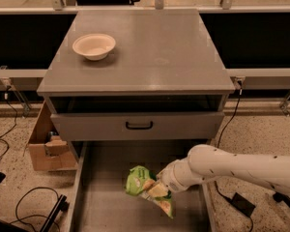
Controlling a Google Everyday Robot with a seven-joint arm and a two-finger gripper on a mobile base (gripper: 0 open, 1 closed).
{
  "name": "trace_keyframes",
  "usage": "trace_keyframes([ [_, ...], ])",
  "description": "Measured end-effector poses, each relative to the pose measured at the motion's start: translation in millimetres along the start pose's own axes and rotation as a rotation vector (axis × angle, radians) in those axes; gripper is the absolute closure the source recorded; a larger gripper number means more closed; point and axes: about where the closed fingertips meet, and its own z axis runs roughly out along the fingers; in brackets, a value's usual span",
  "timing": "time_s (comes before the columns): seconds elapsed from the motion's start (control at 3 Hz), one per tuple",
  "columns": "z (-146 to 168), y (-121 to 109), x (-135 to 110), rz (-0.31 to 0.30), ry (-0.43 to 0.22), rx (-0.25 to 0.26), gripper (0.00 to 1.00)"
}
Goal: Place green rice chip bag into middle drawer
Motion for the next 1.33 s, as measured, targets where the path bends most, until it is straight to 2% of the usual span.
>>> trace_keyframes([
  [0.67,2.0,1.8,-0.1,-0.002,0.001,-0.005,0.07],
  [1.0,2.7,2.5,-0.2,-0.002,0.002,-0.007,0.00],
  [1.33,2.7,2.5,-0.2,-0.002,0.002,-0.007,0.00],
])
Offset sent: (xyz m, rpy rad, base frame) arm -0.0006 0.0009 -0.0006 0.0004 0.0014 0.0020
